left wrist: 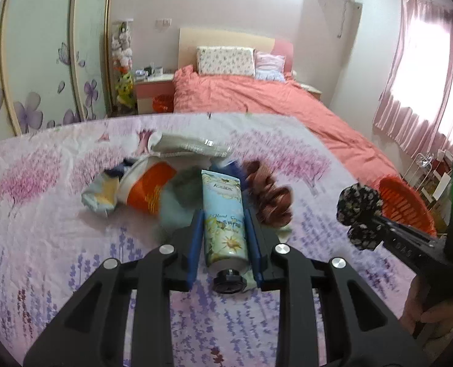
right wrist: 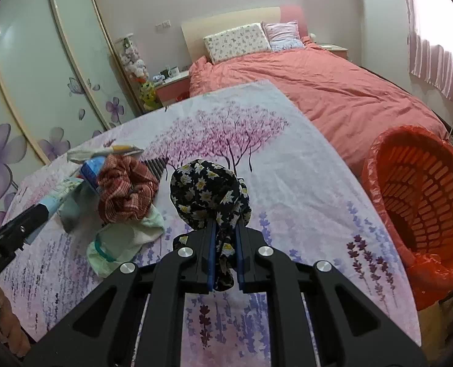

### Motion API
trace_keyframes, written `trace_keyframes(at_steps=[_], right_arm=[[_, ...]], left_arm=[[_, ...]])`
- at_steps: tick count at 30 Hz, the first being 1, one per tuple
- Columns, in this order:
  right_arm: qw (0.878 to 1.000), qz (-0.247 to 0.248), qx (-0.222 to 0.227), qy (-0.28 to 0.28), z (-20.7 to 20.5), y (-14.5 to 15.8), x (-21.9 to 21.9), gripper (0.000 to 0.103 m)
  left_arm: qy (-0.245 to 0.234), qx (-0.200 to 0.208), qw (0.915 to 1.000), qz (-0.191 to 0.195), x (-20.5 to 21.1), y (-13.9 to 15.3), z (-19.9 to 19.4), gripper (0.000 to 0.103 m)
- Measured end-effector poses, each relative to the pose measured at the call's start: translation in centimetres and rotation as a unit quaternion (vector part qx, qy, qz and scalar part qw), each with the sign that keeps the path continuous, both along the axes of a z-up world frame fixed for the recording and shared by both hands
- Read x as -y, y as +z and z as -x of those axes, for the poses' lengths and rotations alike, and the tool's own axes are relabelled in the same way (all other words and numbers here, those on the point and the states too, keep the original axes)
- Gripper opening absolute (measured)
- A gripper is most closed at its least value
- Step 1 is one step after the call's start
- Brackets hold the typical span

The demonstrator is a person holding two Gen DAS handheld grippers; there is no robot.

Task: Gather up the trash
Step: 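Carry the lotion tube and black scrunchie to the basket and open both grippers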

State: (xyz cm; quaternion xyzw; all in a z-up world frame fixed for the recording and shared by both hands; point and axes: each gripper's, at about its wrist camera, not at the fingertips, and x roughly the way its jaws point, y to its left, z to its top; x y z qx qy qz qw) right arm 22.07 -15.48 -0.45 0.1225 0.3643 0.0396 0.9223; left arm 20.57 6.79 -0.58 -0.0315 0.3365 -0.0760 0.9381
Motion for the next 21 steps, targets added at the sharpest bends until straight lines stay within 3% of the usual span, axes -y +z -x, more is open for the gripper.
trace_keyframes(at_steps=[9, 21], right_arm=[[0.999, -0.006, 0.034, -0.011, 1.5, 2.5, 1.4, 0.011], [0.996, -0.003, 0.075, -0.051, 3.8, 5.1, 5.3, 0.011]], left_arm=[[-0.026, 0.045, 0.9986, 0.007, 2.6, 3.9, 1.7, 0.028], [-0.084, 0.06, 0.9944, 0.024, 8.7, 5.2, 2.1, 0.028]])
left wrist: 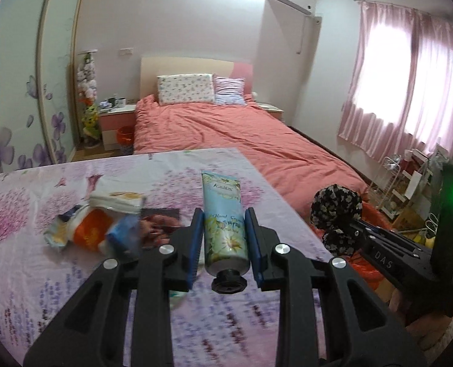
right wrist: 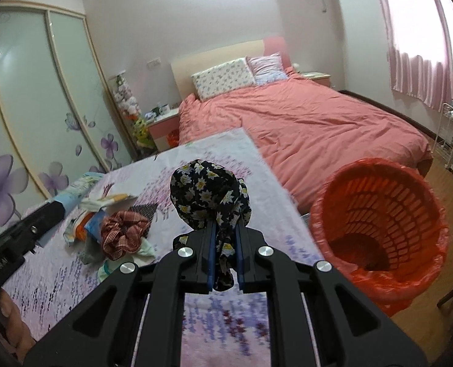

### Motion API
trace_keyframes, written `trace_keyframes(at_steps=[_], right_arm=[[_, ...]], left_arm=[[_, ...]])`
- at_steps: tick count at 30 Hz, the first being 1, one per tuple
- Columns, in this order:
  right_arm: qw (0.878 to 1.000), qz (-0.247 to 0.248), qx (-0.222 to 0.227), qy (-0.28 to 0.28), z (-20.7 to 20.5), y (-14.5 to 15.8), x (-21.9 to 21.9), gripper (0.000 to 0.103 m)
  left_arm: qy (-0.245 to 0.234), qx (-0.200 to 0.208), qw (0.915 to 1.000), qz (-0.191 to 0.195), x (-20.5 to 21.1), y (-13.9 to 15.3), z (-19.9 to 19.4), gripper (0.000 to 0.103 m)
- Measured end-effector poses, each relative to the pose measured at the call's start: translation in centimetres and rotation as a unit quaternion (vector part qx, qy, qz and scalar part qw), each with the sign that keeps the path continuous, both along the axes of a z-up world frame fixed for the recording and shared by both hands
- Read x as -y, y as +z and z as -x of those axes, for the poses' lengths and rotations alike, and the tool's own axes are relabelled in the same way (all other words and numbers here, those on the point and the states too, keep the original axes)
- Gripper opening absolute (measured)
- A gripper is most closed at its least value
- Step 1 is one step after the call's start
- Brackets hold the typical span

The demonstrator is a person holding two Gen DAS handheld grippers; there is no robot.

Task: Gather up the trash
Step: 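Carry the lotion tube and black scrunchie to the basket and open both grippers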

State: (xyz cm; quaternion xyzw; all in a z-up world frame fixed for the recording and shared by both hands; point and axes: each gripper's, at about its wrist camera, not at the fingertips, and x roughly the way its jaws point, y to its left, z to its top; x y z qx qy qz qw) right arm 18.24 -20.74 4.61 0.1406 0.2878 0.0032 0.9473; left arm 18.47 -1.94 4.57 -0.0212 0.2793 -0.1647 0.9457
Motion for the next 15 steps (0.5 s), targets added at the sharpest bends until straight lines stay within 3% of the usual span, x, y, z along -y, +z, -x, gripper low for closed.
trace_keyframes(at_steps=[15], right_arm=[[0.993, -0.012, 0.01, -0.119, 2.6, -0.4, 10.7, 0.011]], left_arm=[[-0.114, -0.006, 0.9934, 0.012, 13.1, -1.3, -0.3, 0.028]])
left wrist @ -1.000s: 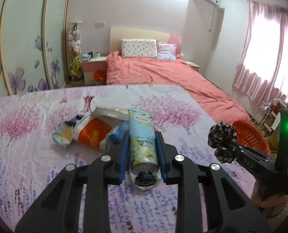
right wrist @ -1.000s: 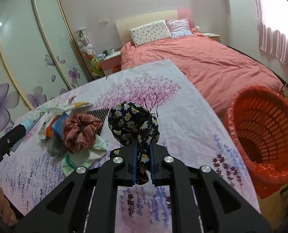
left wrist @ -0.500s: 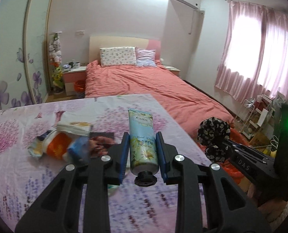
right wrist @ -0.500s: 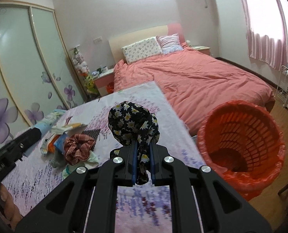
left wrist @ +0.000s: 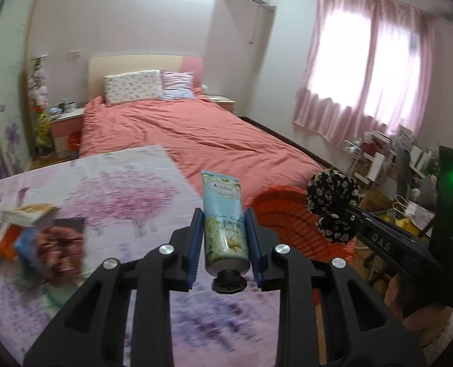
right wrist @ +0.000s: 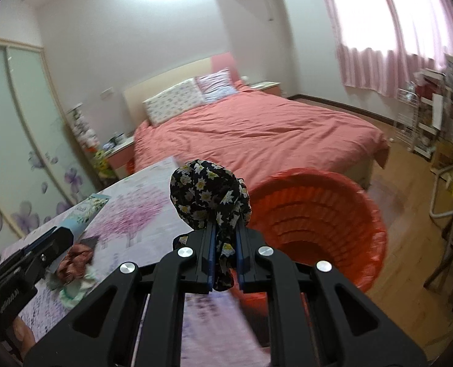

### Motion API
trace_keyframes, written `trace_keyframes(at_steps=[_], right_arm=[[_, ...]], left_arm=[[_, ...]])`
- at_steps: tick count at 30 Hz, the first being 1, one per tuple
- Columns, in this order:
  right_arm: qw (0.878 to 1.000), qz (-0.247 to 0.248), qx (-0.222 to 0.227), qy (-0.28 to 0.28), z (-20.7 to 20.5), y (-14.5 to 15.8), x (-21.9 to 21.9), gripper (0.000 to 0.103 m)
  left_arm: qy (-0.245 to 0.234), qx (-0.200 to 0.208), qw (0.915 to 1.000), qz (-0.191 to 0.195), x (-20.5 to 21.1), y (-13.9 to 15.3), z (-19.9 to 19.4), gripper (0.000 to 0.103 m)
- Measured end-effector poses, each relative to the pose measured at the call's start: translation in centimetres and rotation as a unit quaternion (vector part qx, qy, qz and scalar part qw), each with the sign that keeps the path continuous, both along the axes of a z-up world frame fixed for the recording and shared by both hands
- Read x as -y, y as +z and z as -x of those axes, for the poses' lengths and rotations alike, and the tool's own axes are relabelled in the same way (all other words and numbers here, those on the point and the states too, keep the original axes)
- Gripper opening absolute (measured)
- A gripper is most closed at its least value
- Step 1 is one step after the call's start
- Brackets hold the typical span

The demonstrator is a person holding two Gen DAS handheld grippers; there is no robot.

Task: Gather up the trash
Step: 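Carry the lotion tube and black scrunchie to the basket and open both grippers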

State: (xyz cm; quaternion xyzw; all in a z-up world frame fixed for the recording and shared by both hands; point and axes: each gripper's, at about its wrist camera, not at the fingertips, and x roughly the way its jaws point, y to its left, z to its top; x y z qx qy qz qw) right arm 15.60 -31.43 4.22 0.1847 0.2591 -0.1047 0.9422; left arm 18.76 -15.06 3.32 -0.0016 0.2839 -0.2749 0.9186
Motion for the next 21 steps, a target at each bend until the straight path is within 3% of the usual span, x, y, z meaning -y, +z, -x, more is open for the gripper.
trace_keyframes(at_steps=[9, 16, 19, 21], right_arm=[[0.998, -0.025, -0.018, -0.049, -0.3, -2.4, 5.6, 0.011], [0.996, -0.046, -0.026, -0.067, -1.0, -3.7, 8.5, 0.012], [0.995, -0.062, -0.028, -0.074, -1.4, -4.2, 9.7, 0.021], [0.994, -0.068, -0.035, -0.078, -1.7, -4.8, 10.2, 0.028]], left_arm=[[-0.064, -0.015, 0.9978, -0.005, 8.8, -2.3, -1.4, 0.028], [-0.085, -0.039, 0.9954, -0.018, 13.2, -5.0, -3.6, 0.028], [-0.081, -0.052, 0.9948, -0.033, 14.3, -6.6, -4.7, 0.03], [-0.08, -0.061, 0.9942, -0.038, 14.7, -7.5, -5.4, 0.038]])
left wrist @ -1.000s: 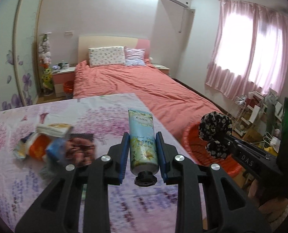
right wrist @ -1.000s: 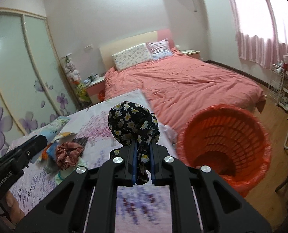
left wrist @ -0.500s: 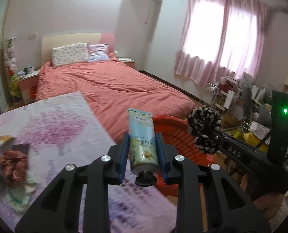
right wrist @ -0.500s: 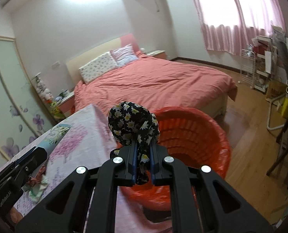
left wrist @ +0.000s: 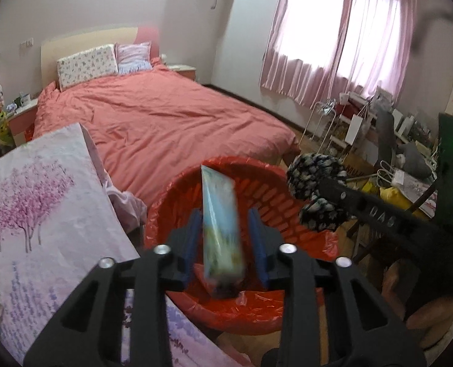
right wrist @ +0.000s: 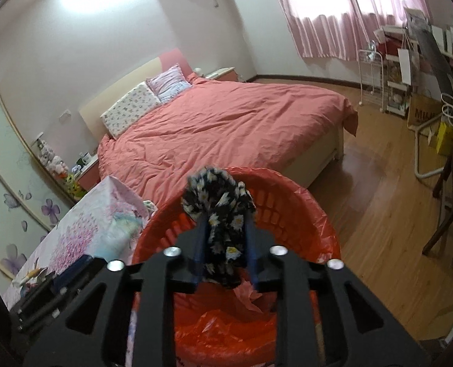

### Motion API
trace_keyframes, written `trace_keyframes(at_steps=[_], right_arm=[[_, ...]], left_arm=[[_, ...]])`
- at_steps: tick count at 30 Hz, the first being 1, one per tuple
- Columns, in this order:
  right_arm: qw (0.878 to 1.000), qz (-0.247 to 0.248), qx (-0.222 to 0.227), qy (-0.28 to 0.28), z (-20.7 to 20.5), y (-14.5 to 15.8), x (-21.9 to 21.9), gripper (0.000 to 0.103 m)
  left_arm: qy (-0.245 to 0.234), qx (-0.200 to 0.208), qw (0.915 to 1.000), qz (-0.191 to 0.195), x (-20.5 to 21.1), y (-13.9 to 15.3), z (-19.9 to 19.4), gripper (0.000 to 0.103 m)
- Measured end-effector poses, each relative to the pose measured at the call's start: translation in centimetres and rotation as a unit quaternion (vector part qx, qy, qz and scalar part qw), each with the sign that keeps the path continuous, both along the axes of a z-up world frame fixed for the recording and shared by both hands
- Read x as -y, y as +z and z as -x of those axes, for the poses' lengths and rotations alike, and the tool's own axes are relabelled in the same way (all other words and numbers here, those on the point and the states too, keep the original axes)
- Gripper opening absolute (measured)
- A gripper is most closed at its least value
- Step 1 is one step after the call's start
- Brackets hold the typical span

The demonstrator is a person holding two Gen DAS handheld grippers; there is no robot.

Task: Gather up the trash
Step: 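Carry the lotion tube and black scrunchie to the basket and open both grippers, then move both tools back to the items on the bed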

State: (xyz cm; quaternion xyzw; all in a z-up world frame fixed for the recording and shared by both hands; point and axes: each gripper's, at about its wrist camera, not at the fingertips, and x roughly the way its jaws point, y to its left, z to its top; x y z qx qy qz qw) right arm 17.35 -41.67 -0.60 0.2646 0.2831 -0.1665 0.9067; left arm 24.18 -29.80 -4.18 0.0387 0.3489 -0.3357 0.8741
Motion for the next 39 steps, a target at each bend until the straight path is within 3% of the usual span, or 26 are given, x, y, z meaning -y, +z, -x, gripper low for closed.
trace_keyframes(at_steps=[9, 15, 22, 31, 39], right_arm=[[0.999, 0.037, -0.024, 0.001, 0.2, -0.4, -0.7, 0.054], [0.997, 0.079, -0.026, 0.005, 0.3, 1.3, -2.6, 0.058], [0.995, 0.094, -0.019, 0.04, -0.5, 2.7, -7.0, 0.058], [0.987, 0.091, -0.024, 0.128, -2.4, 2.6, -15.3, 0.058], [0.969, 0.073, -0.024, 0.233, -4.7, 2.2, -24.8, 0.058]], left_arm=[[0.041, 0.004, 0.9988, -0.027, -2.8, -0.7, -1.7, 0.056], [0.078, 0.035, 0.9955, -0.041, -7.0, 0.6, -0.6, 0.066], [0.121, 0.051, 0.9903, -0.045, -14.0, 1.9, 0.7, 0.069], [0.207, 0.053, 0.9751, -0.058, -26.3, 2.1, 2.2, 0.073], [0.308, 0.026, 0.9493, -0.059, -37.7, 1.1, 2.3, 0.077]])
